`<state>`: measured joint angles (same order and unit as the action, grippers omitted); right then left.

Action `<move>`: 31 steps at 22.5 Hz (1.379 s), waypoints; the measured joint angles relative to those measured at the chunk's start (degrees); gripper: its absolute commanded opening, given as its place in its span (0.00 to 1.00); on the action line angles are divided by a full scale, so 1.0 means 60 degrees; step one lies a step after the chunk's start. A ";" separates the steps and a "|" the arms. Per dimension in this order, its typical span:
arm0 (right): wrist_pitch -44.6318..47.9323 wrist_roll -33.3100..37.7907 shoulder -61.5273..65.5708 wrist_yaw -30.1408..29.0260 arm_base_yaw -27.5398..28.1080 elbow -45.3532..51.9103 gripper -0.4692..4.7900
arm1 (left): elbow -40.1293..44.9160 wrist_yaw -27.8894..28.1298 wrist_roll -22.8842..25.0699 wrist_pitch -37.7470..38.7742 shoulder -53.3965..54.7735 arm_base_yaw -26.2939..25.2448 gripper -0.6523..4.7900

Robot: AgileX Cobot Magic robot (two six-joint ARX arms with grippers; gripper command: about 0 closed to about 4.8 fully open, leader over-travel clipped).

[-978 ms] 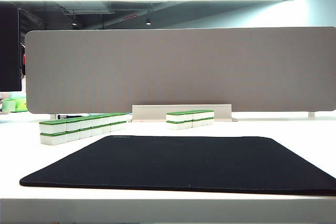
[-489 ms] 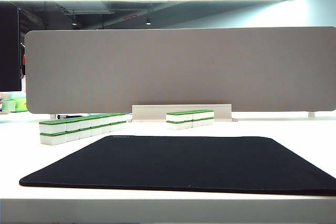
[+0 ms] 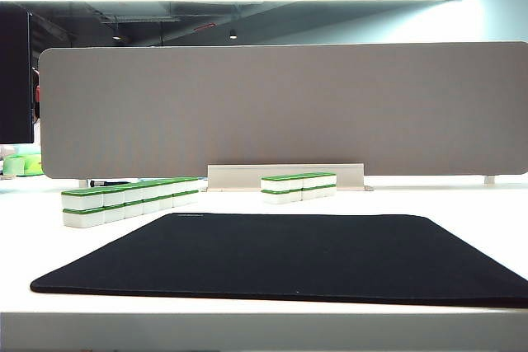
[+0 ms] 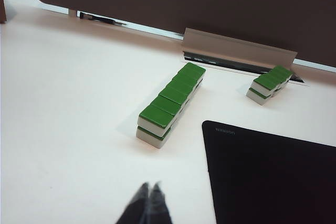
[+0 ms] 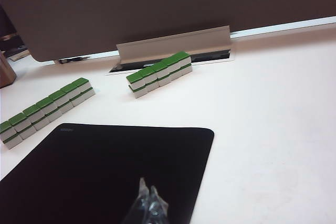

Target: Take a mahjong tile from the mahjong wall and then place it on the table close to you.

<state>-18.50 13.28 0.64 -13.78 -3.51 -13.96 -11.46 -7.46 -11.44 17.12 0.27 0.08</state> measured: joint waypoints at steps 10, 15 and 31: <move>-0.0073 0.0062 0.0900 -0.0313 -0.0004 -0.0929 0.09 | -0.0025 -0.0025 0.0000 0.0204 0.0047 0.0000 0.11; -0.0076 0.0062 0.1876 -0.0499 -0.0011 -0.1494 0.09 | -0.0025 -0.0055 0.0000 0.0208 0.0047 0.0000 0.11; 0.1078 0.0029 0.5348 -0.1151 -0.1330 -0.2958 0.09 | -0.0040 -0.0262 -0.0215 0.0313 0.0131 0.0000 0.11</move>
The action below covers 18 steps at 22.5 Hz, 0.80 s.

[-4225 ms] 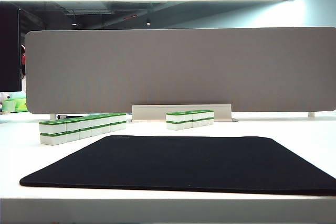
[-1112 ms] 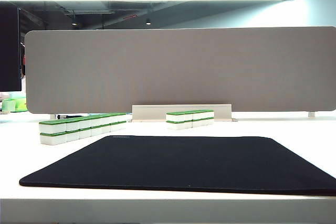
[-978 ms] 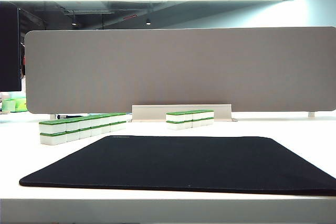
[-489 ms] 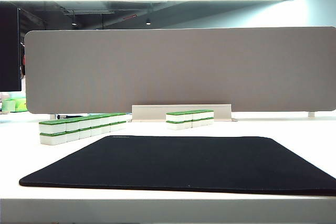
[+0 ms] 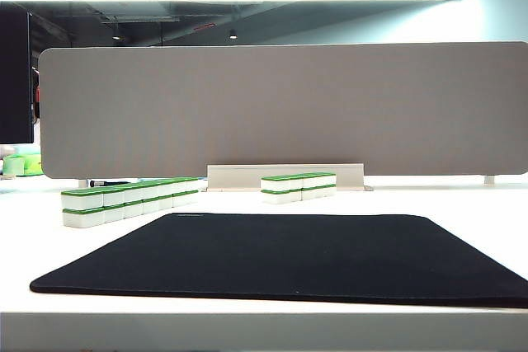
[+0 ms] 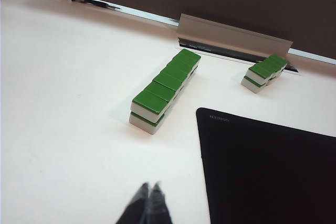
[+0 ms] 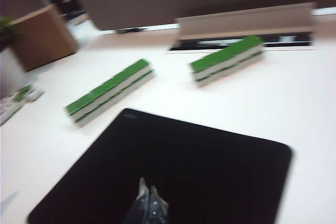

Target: Take a mahjong tile from the mahjong wall and then place it on the table close to you.

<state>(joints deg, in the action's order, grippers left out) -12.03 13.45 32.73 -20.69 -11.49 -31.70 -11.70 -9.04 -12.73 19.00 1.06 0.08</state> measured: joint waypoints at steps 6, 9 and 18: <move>0.0215 0.0000 0.0535 -0.0146 -0.0750 0.0000 0.09 | 0.0000 -0.0175 -0.0004 0.0015 0.0455 0.0000 0.11; 0.0372 0.0000 0.0707 -0.0164 -0.1104 -0.0004 0.09 | 0.0000 -0.0277 -0.0004 -0.0066 0.0787 0.0000 0.11; 0.0900 0.0007 0.1169 -0.0168 -0.2000 -0.0124 0.09 | -0.1067 -0.0415 0.0313 -0.0259 0.2703 0.0000 0.11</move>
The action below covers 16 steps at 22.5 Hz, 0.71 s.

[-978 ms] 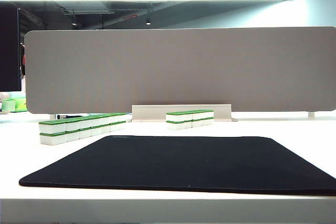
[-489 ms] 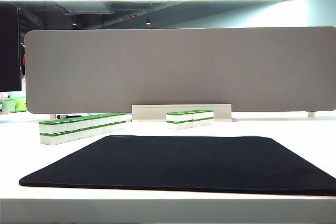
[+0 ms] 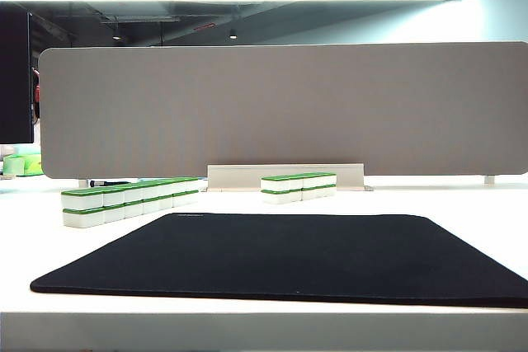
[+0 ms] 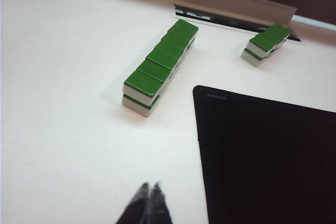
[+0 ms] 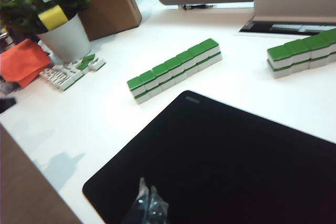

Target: Take a mahjong tile from the mahjong wall and then place it on the table close to you.

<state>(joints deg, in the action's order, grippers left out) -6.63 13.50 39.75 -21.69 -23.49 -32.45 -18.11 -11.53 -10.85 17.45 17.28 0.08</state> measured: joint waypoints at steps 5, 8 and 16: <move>0.0025 0.0000 0.0215 -0.0047 -0.0280 -0.0004 0.09 | -0.1220 0.0000 0.0627 0.0004 0.1978 0.0000 0.11; 0.0025 0.0000 0.0237 -0.0069 -0.0277 -0.0004 0.09 | -0.1971 -0.0047 0.0747 0.0011 0.3045 0.0000 0.11; 0.0022 0.0000 0.0233 -0.0186 -0.0259 -0.0004 0.09 | -0.5242 -0.0244 0.1093 0.1002 0.6772 0.0000 0.12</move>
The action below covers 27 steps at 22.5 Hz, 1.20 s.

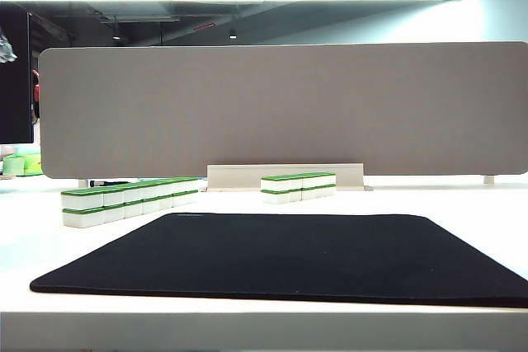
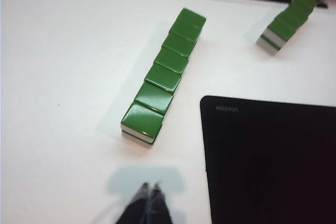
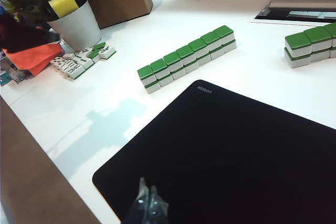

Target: Take a mahjong tile from the mahjong wall and then place it on the table close to you.

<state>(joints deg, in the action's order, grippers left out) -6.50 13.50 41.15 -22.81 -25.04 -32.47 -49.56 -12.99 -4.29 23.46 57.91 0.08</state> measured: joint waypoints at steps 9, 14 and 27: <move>-0.0069 0.0000 0.0004 -0.0033 -0.0004 0.0000 0.09 | -0.2481 -0.0011 0.0353 0.1253 0.2313 0.0000 0.12; -0.0331 0.0000 0.0004 -0.0036 -0.0004 0.0000 0.09 | -0.3650 -0.0011 0.0856 0.1894 0.3483 0.0000 0.12; -0.0827 0.0000 0.0004 -0.0044 -0.0004 0.0000 0.09 | -0.7552 0.0062 0.1439 0.4626 0.6462 0.0142 0.36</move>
<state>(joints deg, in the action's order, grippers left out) -11.46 13.50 41.17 -23.07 -25.06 -32.47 -94.87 -12.62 4.34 51.22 96.68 0.93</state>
